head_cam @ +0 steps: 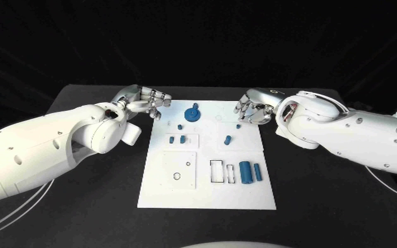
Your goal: Assemble the parts on the task board
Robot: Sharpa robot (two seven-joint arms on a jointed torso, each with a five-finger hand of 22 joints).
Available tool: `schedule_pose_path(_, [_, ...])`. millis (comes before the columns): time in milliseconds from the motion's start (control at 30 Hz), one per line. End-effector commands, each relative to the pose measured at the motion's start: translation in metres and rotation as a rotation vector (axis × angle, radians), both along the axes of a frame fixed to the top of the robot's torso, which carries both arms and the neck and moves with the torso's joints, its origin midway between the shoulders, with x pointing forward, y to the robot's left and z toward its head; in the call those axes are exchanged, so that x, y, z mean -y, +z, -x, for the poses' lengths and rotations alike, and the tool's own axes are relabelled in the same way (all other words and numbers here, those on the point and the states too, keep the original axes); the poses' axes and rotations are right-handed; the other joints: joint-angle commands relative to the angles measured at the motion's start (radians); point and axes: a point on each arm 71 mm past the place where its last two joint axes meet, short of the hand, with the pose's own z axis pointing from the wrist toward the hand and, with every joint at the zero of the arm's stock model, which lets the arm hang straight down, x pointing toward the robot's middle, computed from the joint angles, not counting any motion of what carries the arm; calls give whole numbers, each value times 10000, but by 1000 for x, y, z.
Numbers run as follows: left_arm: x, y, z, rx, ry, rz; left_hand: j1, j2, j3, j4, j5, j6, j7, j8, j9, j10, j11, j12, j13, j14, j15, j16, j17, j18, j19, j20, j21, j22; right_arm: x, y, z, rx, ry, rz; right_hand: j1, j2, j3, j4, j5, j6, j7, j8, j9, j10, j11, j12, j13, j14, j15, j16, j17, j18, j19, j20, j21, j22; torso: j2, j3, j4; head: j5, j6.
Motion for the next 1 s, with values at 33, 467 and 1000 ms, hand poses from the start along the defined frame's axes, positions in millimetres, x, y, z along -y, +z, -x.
schedule_pose_path(33, [-3, 2, 3, -1030, 1318, 3497, -149, -8, -273, 99, -15, -95, 9, 73, -19, -97, -2, 119, 47, -67, 17, -160, -222, 113, -46, 7, -221, -177, 1, -6, 0, 577, 46, 2154, 19, -79, 58, 16, -89, 109, -13, 18, 12, 137, -6, -71, -155, 94, 1, -52, 16, 24, 105, -6, 67, 58, -4, -4, 1, -171, 83])
schedule_pose_path(467, [4, 3, 17, -1040, 1139, 4407, -294, 82, -1010, 326, -18, -196, -12, 301, -62, -265, -1, 523, 199, -56, 9, -249, -405, 111, 126, 7, -610, -564, -10, -17, 5, 409, 454, 2613, -60, -216, 202, 129, -131, 126, -78, -38, -36, -43, -33, -461, -794, 205, -86, 6, 104, 3, 248, -67, 153, 211, 16, 14, -6, -312, 168])
schedule_pose_path(1000, [4, 4, 18, -950, 1153, 4403, -241, 147, -1212, 370, -6, -248, -11, 363, -79, -359, 2, 638, 238, -60, 8, -251, -447, 111, 187, 5, -708, -663, -19, -28, 7, 14, 758, 2505, 18, -137, 335, 124, -111, 268, -84, 5, -21, 128, -60, -488, -992, 233, -94, 9, 107, -15, 299, -98, 188, 263, 19, 6, 2, -239, 87])
